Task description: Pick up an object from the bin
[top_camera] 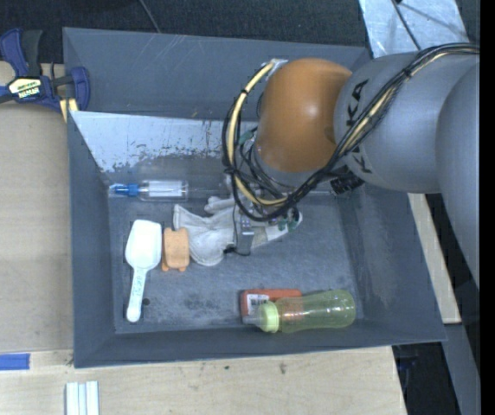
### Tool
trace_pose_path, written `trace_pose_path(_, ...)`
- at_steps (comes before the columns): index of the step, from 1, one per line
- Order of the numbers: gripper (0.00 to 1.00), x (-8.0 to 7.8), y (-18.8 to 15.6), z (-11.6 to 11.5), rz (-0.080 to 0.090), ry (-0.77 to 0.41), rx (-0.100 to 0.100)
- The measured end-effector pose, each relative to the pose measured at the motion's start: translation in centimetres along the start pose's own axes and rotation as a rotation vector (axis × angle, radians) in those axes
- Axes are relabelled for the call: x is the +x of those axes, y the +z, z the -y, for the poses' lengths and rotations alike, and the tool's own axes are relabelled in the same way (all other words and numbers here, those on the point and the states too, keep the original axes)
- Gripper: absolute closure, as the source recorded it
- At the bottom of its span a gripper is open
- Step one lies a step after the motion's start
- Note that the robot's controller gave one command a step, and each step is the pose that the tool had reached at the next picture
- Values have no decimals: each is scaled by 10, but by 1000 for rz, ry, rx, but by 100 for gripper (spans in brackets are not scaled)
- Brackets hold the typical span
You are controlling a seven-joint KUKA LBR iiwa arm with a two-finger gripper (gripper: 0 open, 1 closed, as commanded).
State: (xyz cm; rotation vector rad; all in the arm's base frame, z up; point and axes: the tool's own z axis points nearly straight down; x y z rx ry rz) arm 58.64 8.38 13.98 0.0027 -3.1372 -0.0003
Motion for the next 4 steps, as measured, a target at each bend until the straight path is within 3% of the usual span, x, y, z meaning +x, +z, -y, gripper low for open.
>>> trace_pose_path(1, 0, -1, -5, 0, 8, 2, -1)
trace_pose_path(2, 100, -15, 68, -15, 9, -35, -2)
trace_pose_path(3, 100, -15, 68, -15, 9, -35, -2)
trace_pose_path(4, 100, -20, -76, -16, 8, -46, 0)
